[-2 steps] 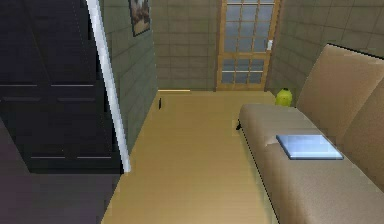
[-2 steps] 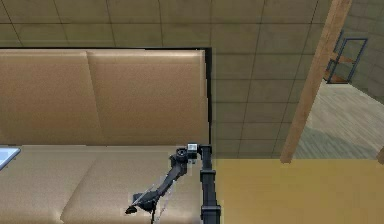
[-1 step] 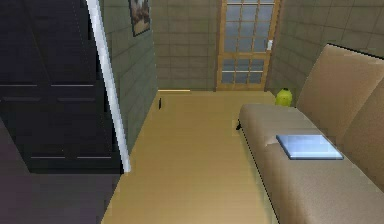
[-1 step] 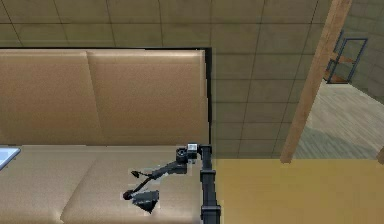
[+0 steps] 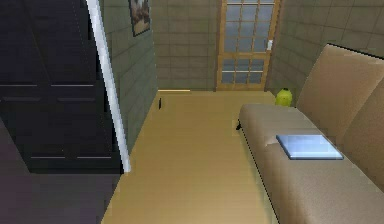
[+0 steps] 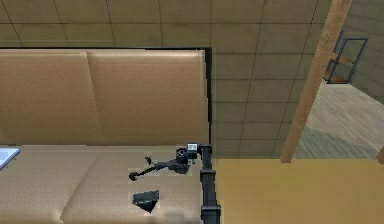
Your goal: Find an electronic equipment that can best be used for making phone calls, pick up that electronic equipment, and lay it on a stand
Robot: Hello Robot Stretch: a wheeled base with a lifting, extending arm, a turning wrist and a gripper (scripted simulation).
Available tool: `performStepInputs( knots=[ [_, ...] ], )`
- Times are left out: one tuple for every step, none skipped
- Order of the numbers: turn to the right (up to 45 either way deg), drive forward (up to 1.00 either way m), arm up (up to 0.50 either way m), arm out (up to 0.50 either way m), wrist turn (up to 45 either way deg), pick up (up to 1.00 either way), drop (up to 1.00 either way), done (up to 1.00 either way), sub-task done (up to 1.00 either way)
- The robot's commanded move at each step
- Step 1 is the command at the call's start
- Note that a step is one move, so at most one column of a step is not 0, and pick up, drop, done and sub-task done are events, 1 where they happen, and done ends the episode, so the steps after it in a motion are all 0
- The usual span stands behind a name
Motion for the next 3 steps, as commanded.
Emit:
performStepInputs(
  knots=[
    [0.0, 0.0, -0.3, 0.0, 0.0, 0.0, 0.0, 0.0, 0.0],
    [0.0, 0.0, 0.0, 0.0, 0.0, 1.0, 0.0, 0.0, 0.0],
    [0.0, 0.0, 0.1, 0.0, 0.0, 0.0, 0.0, 0.0, 0.0]
  ],
)
